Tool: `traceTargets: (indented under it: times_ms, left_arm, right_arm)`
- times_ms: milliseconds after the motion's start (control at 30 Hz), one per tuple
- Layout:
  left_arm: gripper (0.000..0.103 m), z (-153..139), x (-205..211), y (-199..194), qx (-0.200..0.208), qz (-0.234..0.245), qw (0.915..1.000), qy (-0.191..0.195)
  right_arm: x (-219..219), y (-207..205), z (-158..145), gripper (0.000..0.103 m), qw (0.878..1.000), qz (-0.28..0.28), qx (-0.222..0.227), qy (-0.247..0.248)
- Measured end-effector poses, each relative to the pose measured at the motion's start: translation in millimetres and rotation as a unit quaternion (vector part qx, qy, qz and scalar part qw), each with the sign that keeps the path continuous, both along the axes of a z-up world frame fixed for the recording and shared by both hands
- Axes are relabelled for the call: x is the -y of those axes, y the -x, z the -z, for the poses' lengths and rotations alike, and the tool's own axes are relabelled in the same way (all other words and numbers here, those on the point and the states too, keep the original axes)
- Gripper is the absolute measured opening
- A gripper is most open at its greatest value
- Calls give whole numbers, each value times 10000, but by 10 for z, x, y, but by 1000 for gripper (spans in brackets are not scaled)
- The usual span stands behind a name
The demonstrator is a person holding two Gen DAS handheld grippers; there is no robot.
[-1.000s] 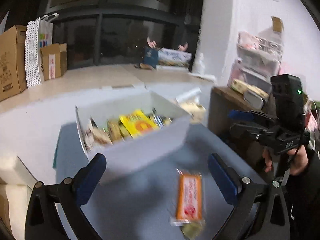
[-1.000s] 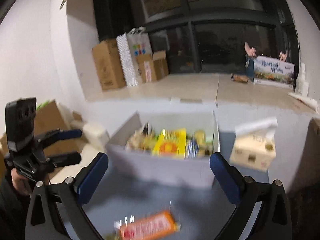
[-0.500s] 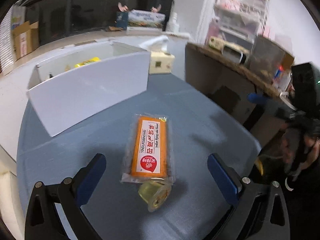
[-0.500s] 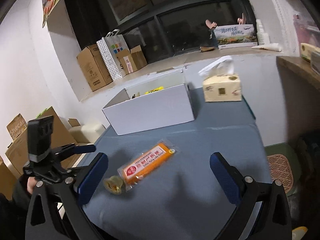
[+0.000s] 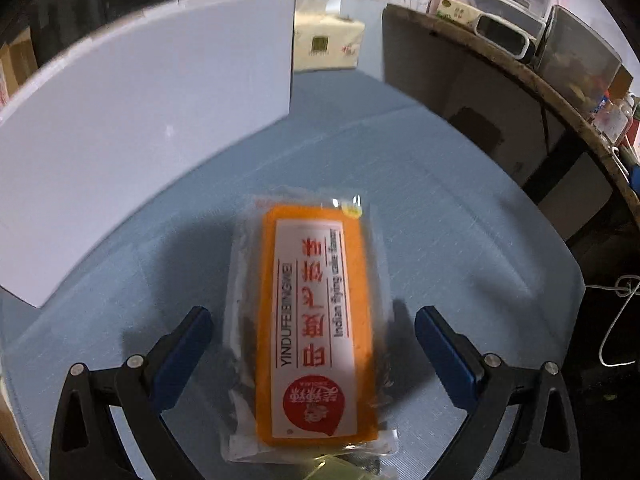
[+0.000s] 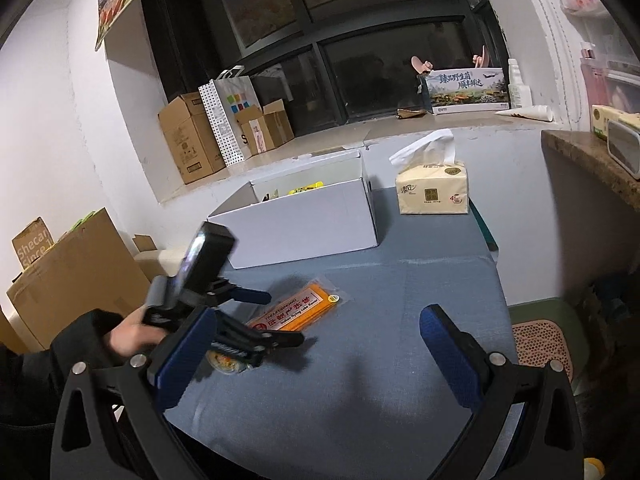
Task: Organize snacks
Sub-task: 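Grasp orange flying-cake packet with left tool while right tool grasps last jelly cup, drop both in box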
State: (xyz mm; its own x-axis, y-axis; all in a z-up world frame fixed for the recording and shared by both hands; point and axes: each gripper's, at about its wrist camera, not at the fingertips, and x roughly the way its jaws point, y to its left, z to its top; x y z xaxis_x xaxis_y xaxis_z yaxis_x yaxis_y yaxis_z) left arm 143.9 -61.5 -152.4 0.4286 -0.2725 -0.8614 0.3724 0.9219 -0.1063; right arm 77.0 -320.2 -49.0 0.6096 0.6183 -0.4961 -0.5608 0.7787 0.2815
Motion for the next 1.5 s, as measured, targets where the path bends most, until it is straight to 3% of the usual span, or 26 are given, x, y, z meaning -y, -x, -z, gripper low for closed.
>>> traceTargets:
  times_ms: [100,167,200,433,533,667,867,1000,1067,1100,1133,1300,1500]
  left_arm:
    - [89,-4,73,19,109,97,9992,-381]
    - [65,-56,58,16,211,73,9992,-327]
    - [60,-96,31,14,274,33,9993,-241]
    - [60,-659,-286,199,1106,-388,9929,200]
    - [60,-1013,-602,463,1534,-703,9839,595]
    - [60,-1289,-1067,909,1972,-1144,9703,803]
    - [60,-1338,-1504,1499,2180,-1662,9582,821]
    - [60,-1221,-1605,1637,2109,-1776,9575,849]
    - [60,-1156,-1597,1660,2056,-1787,9579,902]
    - [60,-1135,-1599,1655,2032,-1786,9583,924]
    - [60,-1108,-1592,1645,2004,-1779,9588,937]
    - [60,-1100,-1494,1559,2044,-1642,9593,1049]
    - [60,-1400,-1495,1155,2336,-1449,9545,1158]
  right_arm:
    - [-32,30,10,103,10000,-51,31,70]
    - [-55,35,23,103,9999,-85,35,75]
    - [-72,31,36,103,9999,-99,17,90]
    - [-252,7,100,103,9986,-380,27,377]
    - [-499,-22,175,103,9945,-742,30,735]
    - [-989,-40,346,103,9805,-1544,-27,1215]
    - [-1729,-83,681,103,9532,-2363,-306,1861]
    - [-1971,-148,885,103,9457,-2380,-534,2149]
    - [-1991,-167,915,94,9468,-2367,-569,2107]
    - [-1984,-160,913,61,9471,-2405,-590,2040]
    - [-1974,-158,900,48,9477,-2388,-547,2045]
    - [-1808,-154,665,48,9575,-2225,-202,1822]
    - [-1496,-542,114,48,9793,-1697,15,1100]
